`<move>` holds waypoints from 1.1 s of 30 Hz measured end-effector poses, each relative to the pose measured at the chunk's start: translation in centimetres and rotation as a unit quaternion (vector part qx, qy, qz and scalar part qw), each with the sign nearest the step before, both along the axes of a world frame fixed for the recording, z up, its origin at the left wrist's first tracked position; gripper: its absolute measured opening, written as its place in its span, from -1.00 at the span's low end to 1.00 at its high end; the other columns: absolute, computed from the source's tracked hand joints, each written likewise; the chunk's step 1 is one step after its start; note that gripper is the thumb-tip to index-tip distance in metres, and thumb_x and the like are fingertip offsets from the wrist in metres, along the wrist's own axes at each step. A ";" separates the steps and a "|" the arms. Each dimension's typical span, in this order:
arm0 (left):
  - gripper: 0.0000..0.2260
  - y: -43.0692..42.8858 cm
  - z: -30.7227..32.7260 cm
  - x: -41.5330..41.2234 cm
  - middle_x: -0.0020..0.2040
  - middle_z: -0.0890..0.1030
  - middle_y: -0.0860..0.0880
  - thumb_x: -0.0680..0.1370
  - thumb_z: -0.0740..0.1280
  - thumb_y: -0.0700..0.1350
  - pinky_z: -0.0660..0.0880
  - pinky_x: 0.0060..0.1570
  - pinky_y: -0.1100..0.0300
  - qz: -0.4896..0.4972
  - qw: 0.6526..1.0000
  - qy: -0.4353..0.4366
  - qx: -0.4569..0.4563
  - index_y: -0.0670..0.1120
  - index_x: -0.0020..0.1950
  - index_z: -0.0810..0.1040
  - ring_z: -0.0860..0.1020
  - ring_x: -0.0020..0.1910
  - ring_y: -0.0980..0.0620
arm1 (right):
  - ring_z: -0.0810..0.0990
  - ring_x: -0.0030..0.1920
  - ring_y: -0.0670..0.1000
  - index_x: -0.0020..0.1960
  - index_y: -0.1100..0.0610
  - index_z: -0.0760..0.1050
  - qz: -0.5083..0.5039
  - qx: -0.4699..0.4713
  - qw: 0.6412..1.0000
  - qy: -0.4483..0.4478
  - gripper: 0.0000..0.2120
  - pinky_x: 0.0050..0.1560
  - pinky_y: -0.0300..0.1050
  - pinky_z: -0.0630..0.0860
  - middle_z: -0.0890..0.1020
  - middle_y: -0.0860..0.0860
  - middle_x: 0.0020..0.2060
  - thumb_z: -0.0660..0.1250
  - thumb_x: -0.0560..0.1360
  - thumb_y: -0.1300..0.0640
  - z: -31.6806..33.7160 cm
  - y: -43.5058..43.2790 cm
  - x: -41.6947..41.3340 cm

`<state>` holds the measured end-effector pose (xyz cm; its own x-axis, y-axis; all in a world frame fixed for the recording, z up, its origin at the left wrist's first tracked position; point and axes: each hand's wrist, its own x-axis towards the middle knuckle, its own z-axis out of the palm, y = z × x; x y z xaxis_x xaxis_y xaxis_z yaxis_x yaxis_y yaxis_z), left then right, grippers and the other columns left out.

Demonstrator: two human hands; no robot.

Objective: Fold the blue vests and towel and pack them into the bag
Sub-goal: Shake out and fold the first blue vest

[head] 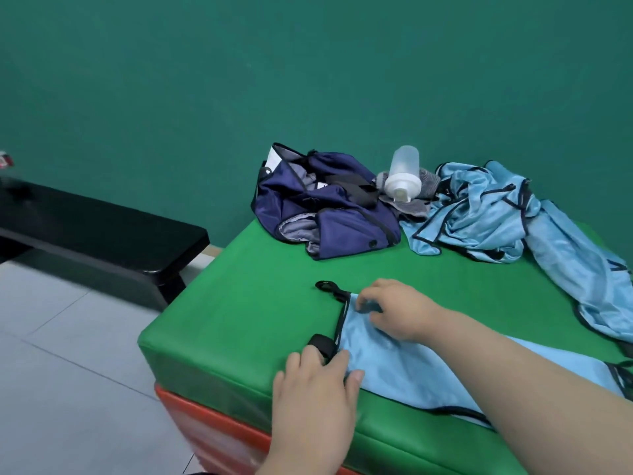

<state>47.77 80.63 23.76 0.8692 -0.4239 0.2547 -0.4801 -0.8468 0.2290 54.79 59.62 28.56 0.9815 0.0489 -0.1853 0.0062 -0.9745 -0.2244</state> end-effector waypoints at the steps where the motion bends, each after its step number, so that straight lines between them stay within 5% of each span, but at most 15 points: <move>1: -0.73 -0.1 0.0 0.2 -0.30 0.39 0.07 0.47 0.17 0.24 0.27 -0.36 0.13 -0.004 1.000 -0.004 -0.008 0.18 -0.07 0.61 0.40 -0.31 0.01 | 0.50 0.14 0.02 0.14 -0.14 0.55 0.000 -0.001 1.000 0.001 -0.70 0.25 0.01 0.43 0.52 -0.07 0.07 0.27 0.49 0.15 0.0 0.0 0.1; 6: -0.80 -0.7 -0.5 1.2 -0.34 0.44 0.05 0.29 0.55 0.08 0.39 -0.40 0.05 -0.008 1.000 0.017 -0.024 0.10 -0.22 0.57 0.46 -0.35 -0.04 | 0.49 0.00 -0.04 -0.01 -0.18 0.47 0.006 -0.013 1.000 0.014 -0.77 0.13 -0.04 0.40 0.51 -0.15 -0.09 0.30 0.47 0.15 0.1 0.3 1.0; 10: -0.78 -0.7 -0.7 1.9 -0.39 0.47 0.07 0.24 0.57 0.05 0.43 -0.41 0.08 -0.025 0.998 0.032 -0.049 0.12 -0.25 0.58 0.46 -0.39 0.01 | 0.47 -0.21 -0.11 -0.05 -0.08 0.53 0.001 -0.007 0.999 0.039 -0.79 -0.22 -0.20 0.35 0.49 -0.19 -0.26 0.32 0.45 0.22 0.9 1.0 1.7; 13: -0.80 -0.4 -0.5 2.6 -0.35 0.49 0.09 0.28 0.56 0.00 0.44 -0.38 0.10 -0.035 0.994 0.054 -0.088 0.12 -0.20 0.59 0.48 -0.38 0.02 | 0.62 -0.34 -0.09 -0.12 -0.03 0.58 -0.048 0.058 0.995 0.059 -0.77 -0.34 -0.29 0.48 0.63 -0.08 -0.30 0.31 0.43 0.30 1.4 0.8 2.0; 16: -0.85 0.4 0.4 3.2 -0.05 0.47 0.11 0.53 0.34 -0.03 0.47 -0.15 0.12 -0.007 0.982 0.100 -0.163 0.14 0.08 0.55 0.53 -0.19 0.04 | 0.64 -0.43 -0.06 -0.15 0.02 0.62 -0.096 0.126 0.987 0.040 -0.75 -0.32 -0.14 0.57 0.69 0.10 -0.34 0.30 0.42 0.35 2.4 0.7 1.7; 18: -0.82 1.0 0.7 3.7 0.03 0.40 0.16 0.58 0.28 -0.06 0.40 -0.21 0.28 0.003 0.966 0.131 -0.223 0.16 0.14 0.52 0.50 -0.20 0.13 | 0.60 -0.45 -0.05 -0.17 0.01 0.64 -0.117 0.167 0.979 0.013 -0.73 -0.33 -0.14 0.52 0.69 0.16 -0.33 0.31 0.42 0.36 3.2 0.6 1.4; 23: -0.72 1.9 1.9 4.1 -0.01 0.44 0.18 0.56 0.32 -0.23 0.39 -0.27 0.41 0.000 0.920 0.178 -0.349 0.19 0.03 0.56 0.48 -0.24 0.22 | 0.54 -0.43 0.08 -0.22 0.02 0.68 -0.151 0.266 0.952 -0.027 -0.71 -0.28 -0.11 0.40 0.61 0.08 -0.47 0.35 0.39 0.39 4.7 0.3 -0.4; 27: -0.63 2.0 4.0 4.2 0.00 0.49 0.15 0.54 0.29 -0.33 0.39 -0.31 0.37 -0.003 0.890 0.182 -0.418 0.18 -0.05 0.61 0.47 -0.31 0.14 | 0.42 -0.42 -0.03 -0.21 0.07 0.70 -0.161 0.339 0.923 -0.083 -0.75 -0.32 -0.21 0.35 0.49 -0.13 -0.53 0.43 0.41 0.41 6.9 -0.2 -2.5; 33: -0.69 0.9 11.4 6.3 0.01 0.54 0.14 0.46 0.40 -0.31 0.35 -0.23 0.46 -0.069 0.889 0.136 -0.432 0.14 -0.08 0.64 0.48 -0.27 0.30 | 0.34 -0.29 0.01 -0.15 0.04 0.72 -0.171 0.432 0.866 -0.185 -0.82 -0.20 -0.13 0.26 0.37 0.03 -0.36 0.50 0.27 0.23 12.1 -1.6 -4.6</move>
<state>54.10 81.49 35.12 0.9032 -0.2794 0.3257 -0.3933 -0.2354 0.8888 50.22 58.01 40.64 0.9502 -0.2933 0.1054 -0.0230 -0.4033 -0.9148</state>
